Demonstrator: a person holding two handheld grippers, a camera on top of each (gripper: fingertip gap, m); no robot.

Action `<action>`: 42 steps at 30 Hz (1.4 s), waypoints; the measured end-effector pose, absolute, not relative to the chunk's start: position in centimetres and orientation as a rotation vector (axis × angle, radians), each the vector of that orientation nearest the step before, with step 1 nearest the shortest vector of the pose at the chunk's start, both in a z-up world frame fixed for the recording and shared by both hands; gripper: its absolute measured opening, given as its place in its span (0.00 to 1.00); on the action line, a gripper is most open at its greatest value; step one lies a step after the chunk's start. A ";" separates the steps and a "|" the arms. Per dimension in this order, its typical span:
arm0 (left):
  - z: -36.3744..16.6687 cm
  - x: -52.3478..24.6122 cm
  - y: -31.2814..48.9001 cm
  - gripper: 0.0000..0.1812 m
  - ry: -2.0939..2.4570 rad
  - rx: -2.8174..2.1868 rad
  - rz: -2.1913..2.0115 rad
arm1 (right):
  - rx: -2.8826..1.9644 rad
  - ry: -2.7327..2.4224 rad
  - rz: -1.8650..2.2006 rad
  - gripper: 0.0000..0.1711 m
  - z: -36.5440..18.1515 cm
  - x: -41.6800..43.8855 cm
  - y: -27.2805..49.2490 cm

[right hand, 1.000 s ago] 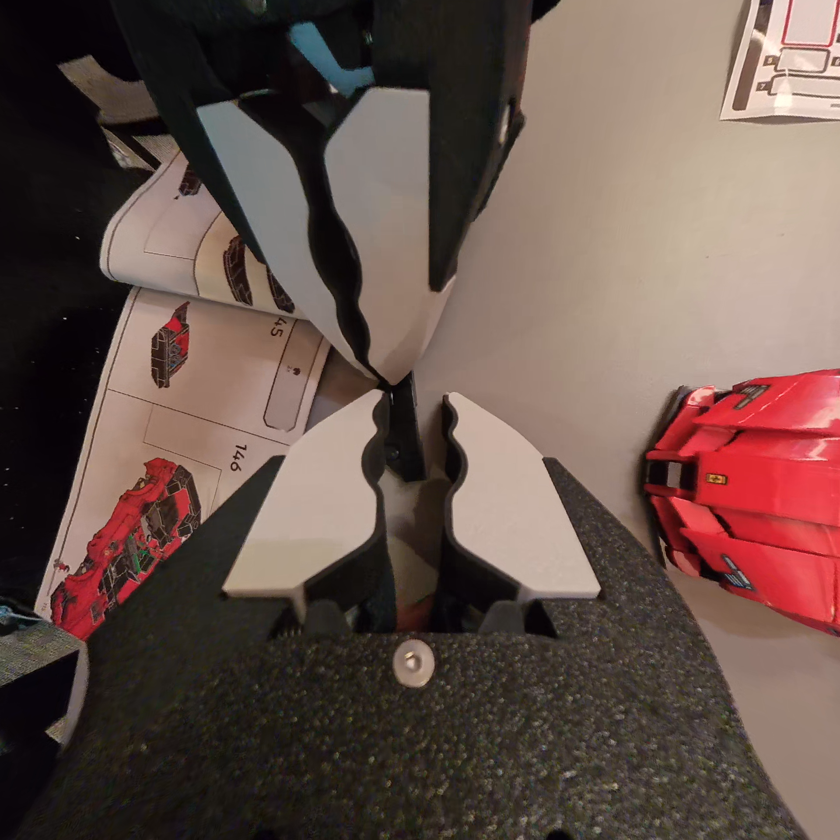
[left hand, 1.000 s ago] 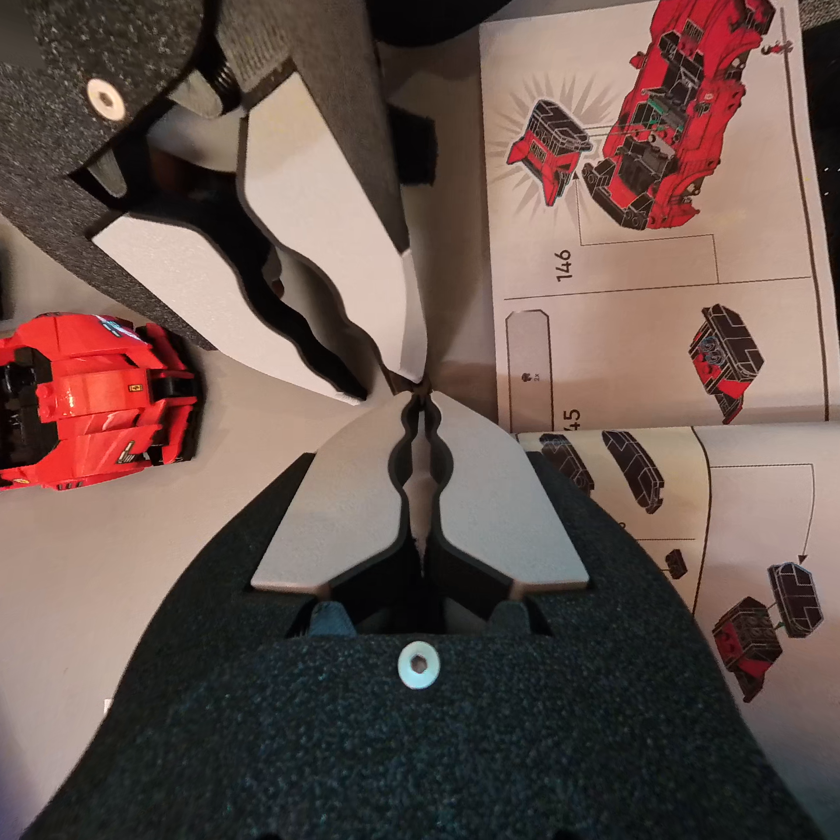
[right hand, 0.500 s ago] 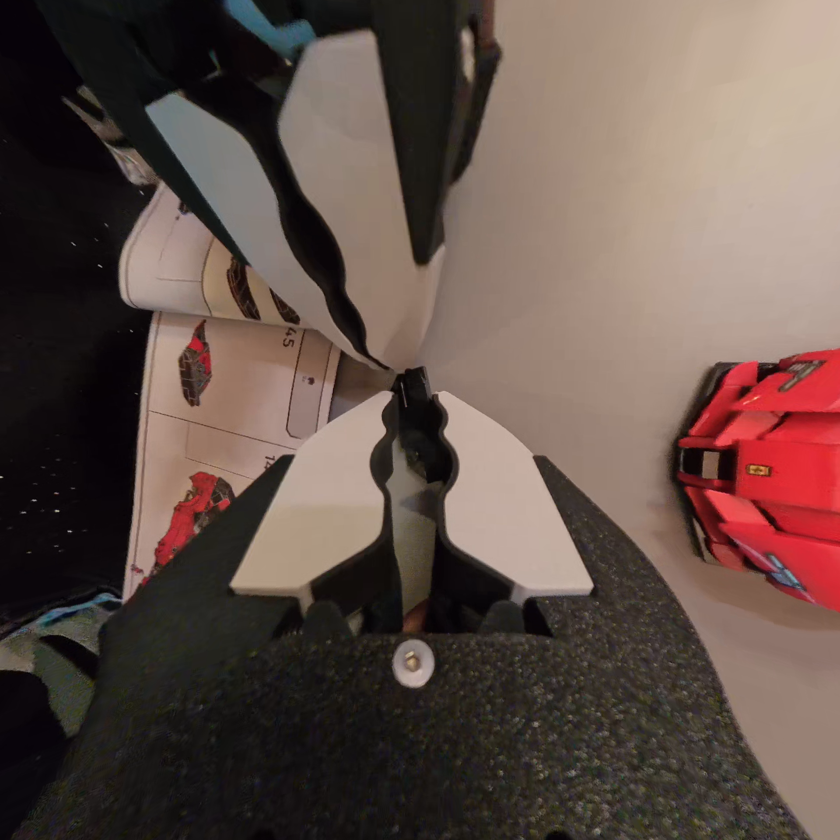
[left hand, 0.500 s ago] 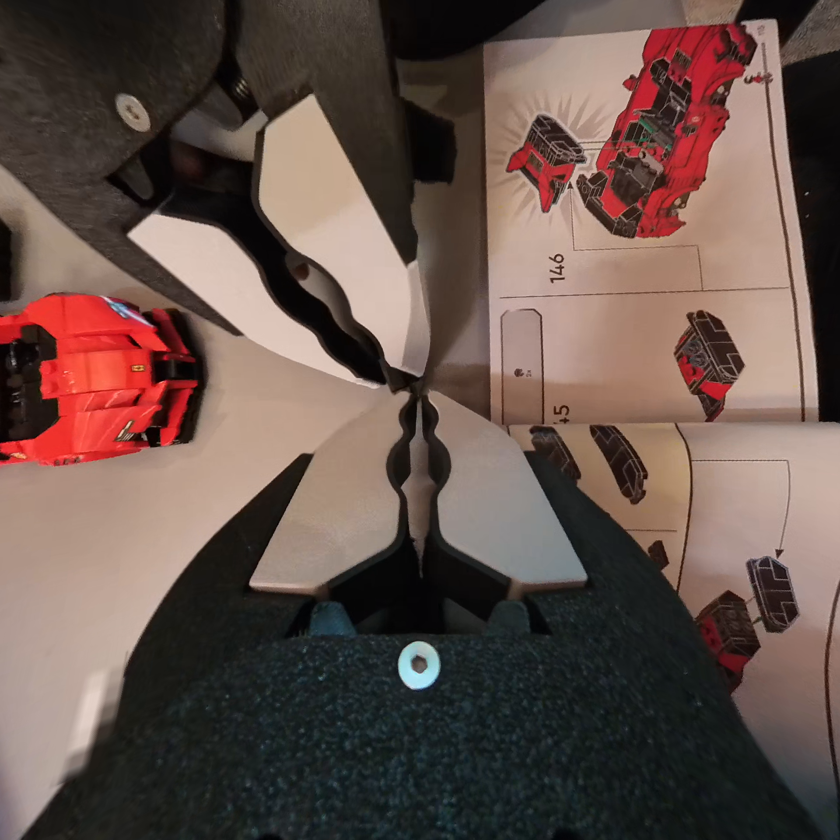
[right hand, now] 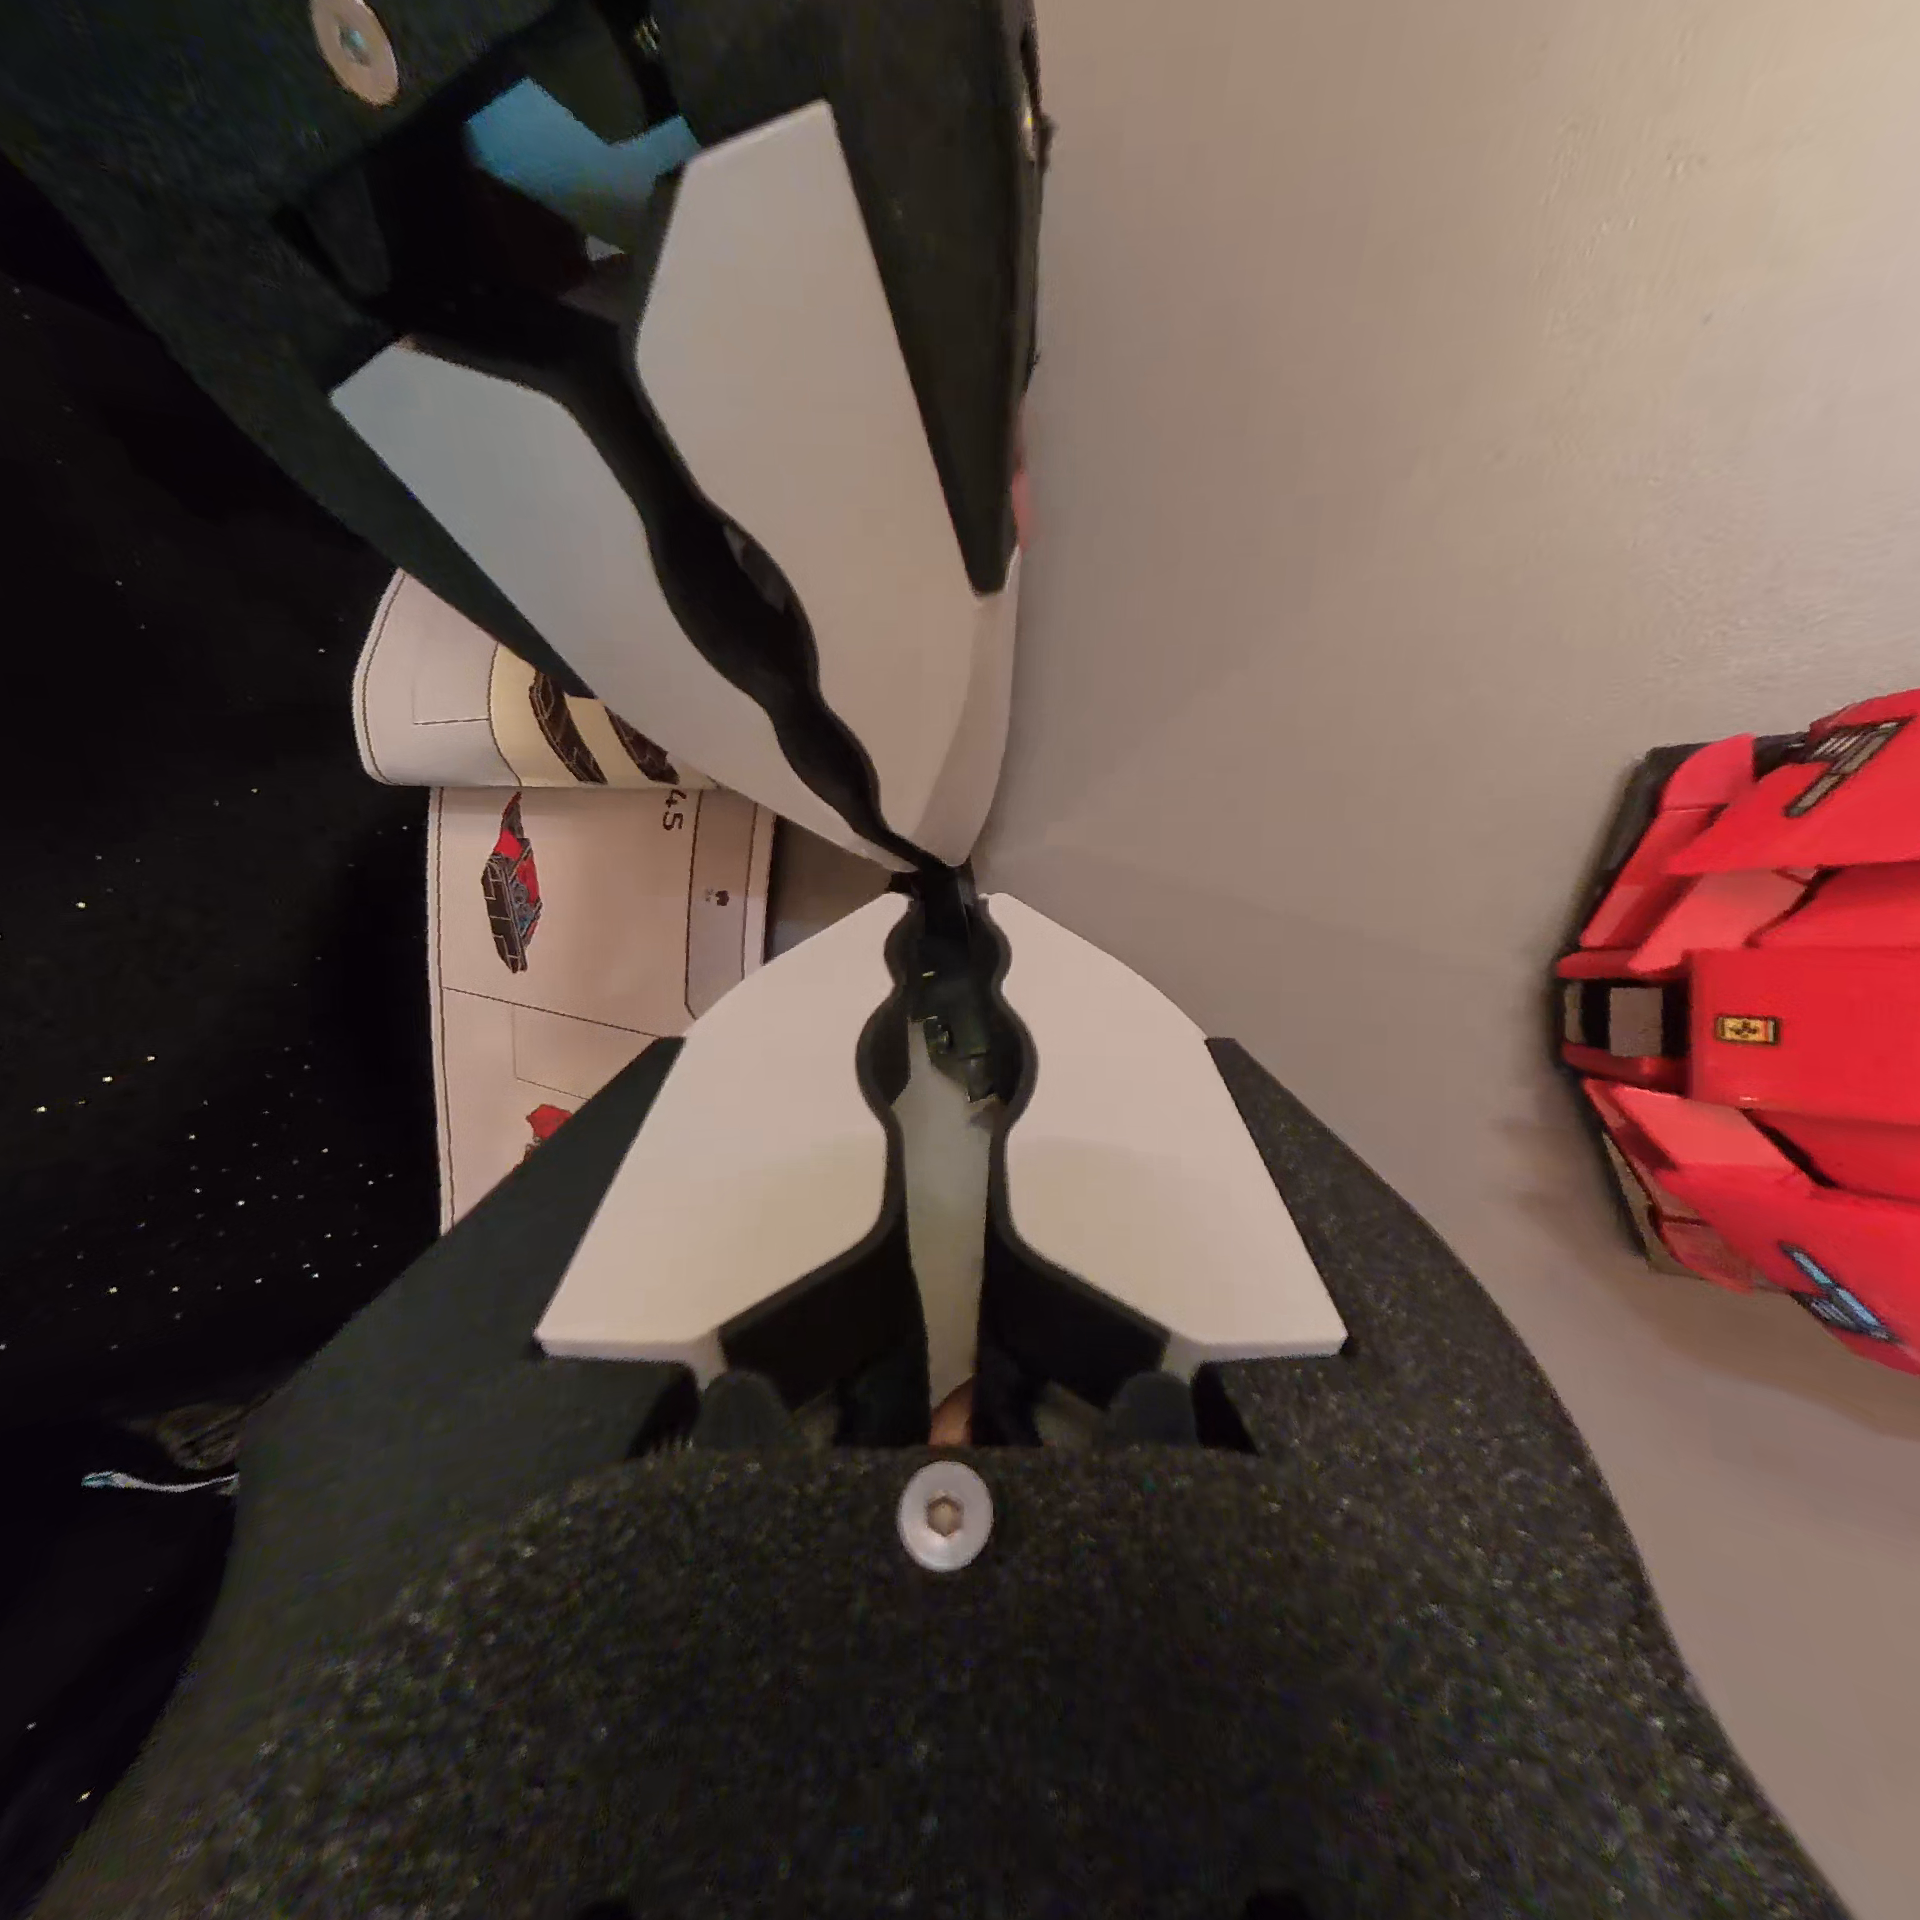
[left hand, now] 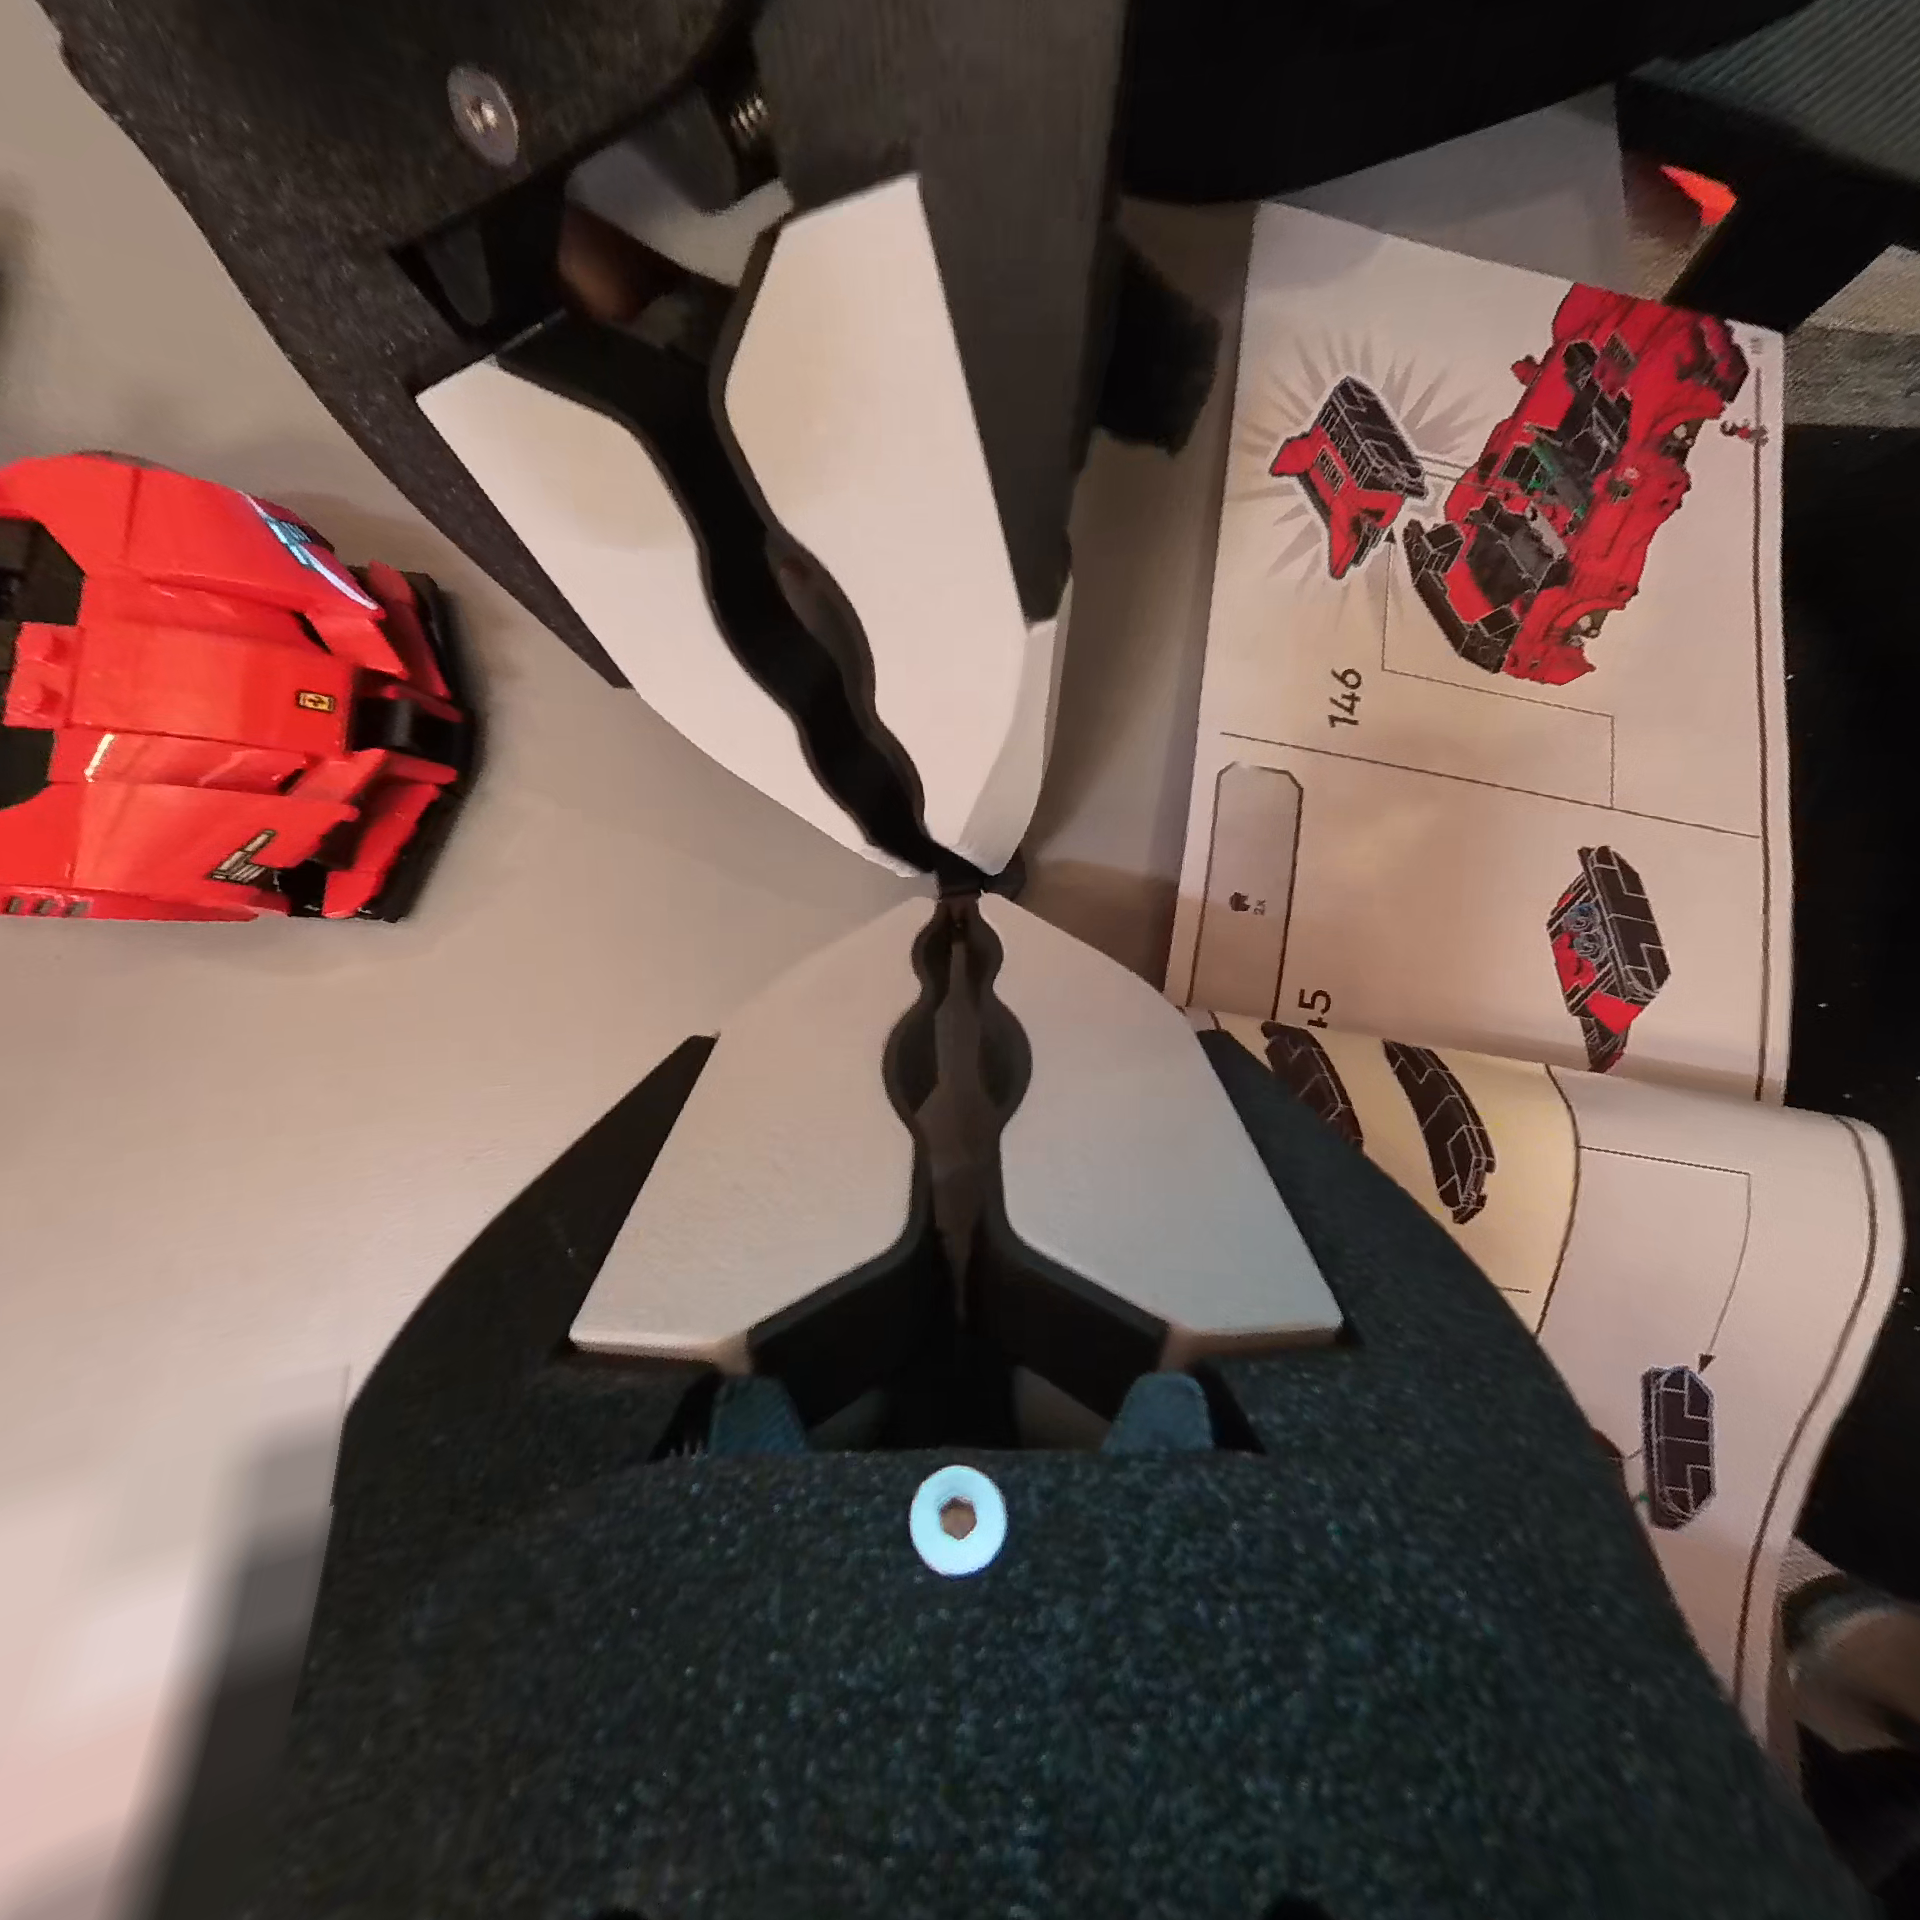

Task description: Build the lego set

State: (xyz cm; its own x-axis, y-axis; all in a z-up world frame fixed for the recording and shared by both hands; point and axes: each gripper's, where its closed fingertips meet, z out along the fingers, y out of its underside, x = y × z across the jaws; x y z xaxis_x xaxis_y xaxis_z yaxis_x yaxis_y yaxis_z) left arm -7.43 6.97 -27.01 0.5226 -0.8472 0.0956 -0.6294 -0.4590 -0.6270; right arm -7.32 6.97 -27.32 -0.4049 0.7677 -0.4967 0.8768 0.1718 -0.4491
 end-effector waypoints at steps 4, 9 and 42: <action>-27.0 -7.4 7.0 0.01 1.197 -2.261 -0.560 | 1.621 2.296 -0.990 0.05 -27.4 -7.3 7.0; -27.0 -7.2 7.2 0.00 1.195 -2.257 -0.549 | 1.639 2.371 -0.932 0.05 -27.4 -7.2 6.9; -27.6 -8.1 7.1 0.00 1.134 -2.159 -0.470 | 1.508 2.839 -0.893 0.00 -27.0 -7.7 6.6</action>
State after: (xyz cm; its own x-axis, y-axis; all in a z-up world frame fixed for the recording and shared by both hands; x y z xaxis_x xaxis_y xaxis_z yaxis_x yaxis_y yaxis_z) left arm -8.10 7.15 -27.55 0.5625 -0.8266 0.0155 -0.5951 -0.4178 -0.6866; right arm -7.70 6.62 -27.02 -0.5764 0.8137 -0.0750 0.7102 0.4535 -0.5384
